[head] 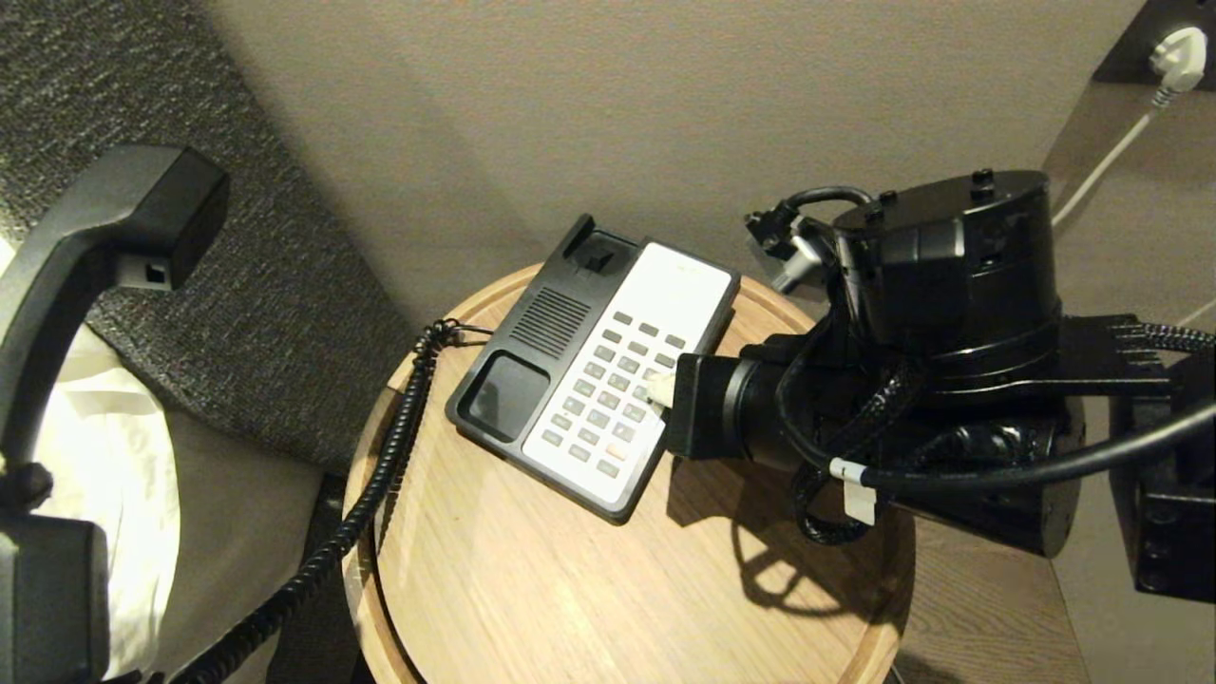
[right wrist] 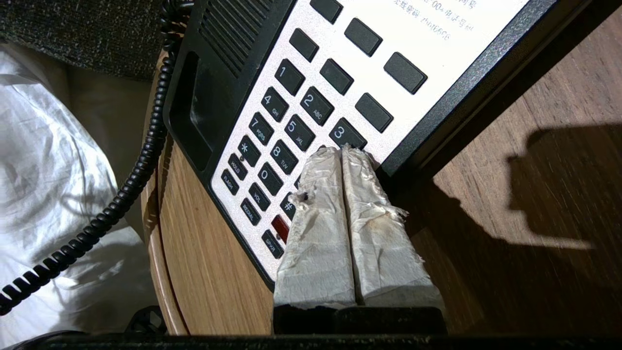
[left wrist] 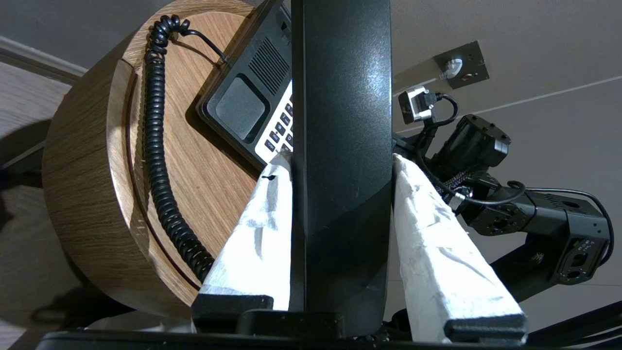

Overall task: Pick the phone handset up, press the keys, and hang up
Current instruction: Dial the number

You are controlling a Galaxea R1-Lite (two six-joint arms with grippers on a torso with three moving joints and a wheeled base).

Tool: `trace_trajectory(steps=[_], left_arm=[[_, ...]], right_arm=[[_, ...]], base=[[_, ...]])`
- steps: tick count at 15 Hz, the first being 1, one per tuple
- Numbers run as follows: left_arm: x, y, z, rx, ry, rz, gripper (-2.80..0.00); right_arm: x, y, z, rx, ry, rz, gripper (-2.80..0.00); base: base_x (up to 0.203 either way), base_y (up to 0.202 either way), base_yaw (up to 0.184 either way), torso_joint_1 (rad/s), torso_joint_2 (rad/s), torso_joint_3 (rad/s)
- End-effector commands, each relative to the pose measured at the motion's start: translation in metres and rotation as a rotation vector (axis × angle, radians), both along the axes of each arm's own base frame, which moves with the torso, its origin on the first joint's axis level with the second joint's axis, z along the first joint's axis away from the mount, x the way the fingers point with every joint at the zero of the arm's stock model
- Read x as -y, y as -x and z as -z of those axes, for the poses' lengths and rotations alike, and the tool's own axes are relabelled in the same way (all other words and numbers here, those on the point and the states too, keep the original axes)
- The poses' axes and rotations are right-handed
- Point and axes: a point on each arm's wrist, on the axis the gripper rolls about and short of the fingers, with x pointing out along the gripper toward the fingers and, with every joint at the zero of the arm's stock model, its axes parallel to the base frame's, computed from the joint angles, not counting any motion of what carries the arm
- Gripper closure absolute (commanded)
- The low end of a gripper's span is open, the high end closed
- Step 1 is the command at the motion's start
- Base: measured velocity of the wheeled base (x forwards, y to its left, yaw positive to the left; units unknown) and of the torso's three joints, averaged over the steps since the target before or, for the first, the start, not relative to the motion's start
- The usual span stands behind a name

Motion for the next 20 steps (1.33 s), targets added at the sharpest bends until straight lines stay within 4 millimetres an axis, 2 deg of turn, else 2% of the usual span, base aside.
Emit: trace_trajectory(steps=[1, 6, 20], left_arm=[[-0.0005, 0.0008, -0.0003, 0.002, 0.005, 0.001, 0.0], [-0.0006, 0.001, 0.0002, 0.001, 0.005, 0.001, 0.0], [-0.0004, 0.0007, 0.0023, -0.004, 0.002, 0.003, 0.0]], right_arm=[[0.0007, 0.0008, -0.0052, 0.013, -0.038, 0.002, 0.0], [0.0026, 0.0033, -0.0085, 0.003, -0.067, 0.007, 0.0], [-0.0019, 0.003, -0.0003, -0.031, -0.06, 0.008, 0.0]], base=[[0.0, 0.0, 0.0, 0.0, 0.0, 0.0], [0.0, 0.0, 0.0, 0.0, 0.0, 0.0], [0.0, 0.0, 0.0, 0.0, 0.0, 0.0]])
